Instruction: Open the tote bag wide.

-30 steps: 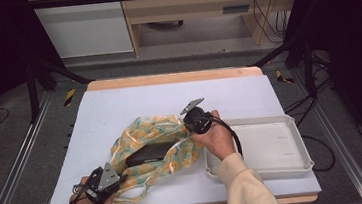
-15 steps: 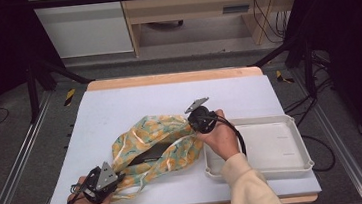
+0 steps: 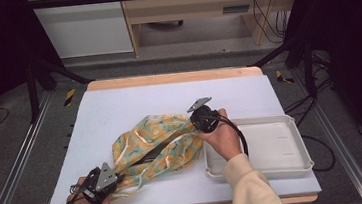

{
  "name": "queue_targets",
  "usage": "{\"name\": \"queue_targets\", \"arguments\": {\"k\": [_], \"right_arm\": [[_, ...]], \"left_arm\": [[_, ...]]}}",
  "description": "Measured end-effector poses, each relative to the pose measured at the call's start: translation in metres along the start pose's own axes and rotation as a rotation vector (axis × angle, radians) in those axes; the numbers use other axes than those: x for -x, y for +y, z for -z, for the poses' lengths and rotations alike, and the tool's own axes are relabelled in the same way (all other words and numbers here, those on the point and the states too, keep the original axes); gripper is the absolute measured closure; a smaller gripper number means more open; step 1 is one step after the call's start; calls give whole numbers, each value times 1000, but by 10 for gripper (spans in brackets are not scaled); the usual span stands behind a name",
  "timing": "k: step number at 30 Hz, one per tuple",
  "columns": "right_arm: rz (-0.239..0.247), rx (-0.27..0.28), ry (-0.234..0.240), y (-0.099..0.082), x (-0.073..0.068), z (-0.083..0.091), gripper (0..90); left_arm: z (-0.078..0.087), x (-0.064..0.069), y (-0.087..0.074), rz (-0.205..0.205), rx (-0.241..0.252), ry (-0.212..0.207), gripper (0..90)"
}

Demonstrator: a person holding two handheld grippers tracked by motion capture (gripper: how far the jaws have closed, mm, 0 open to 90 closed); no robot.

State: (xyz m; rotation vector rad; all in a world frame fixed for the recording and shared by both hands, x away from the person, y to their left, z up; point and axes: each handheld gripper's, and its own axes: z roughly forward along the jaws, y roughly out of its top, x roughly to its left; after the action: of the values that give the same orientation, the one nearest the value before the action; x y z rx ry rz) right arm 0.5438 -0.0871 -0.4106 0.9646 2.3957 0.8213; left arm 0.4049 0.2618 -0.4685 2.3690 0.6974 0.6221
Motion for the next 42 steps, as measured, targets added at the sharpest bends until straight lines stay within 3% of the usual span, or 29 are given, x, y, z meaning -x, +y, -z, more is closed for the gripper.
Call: {"name": "queue_targets", "arguments": {"k": [19, 23, 26, 30, 38, 42], "right_arm": [[-17, 4, -16, -2, 4, 5, 900], [-6, -7, -4, -3, 3, 4, 900], [1, 19, 24, -4, 0, 8, 900], [3, 62, 42, -8, -6, 17, 795], [-9, 138, 55, -10, -14, 41, 549], [-15, 177, 62, -7, -22, 53, 511]], "left_arm": [[0, 0, 0, -1, 1, 2, 896], [1, 0, -1, 4, 8, -2, 894], [2, 0, -2, 16, 30, 0, 879], [6, -1, -1, 24, 72, 7, 811], [15, 3, 3, 64, 162, -4, 529], [24, 4, 6, 86, 218, -25, 480]]}}
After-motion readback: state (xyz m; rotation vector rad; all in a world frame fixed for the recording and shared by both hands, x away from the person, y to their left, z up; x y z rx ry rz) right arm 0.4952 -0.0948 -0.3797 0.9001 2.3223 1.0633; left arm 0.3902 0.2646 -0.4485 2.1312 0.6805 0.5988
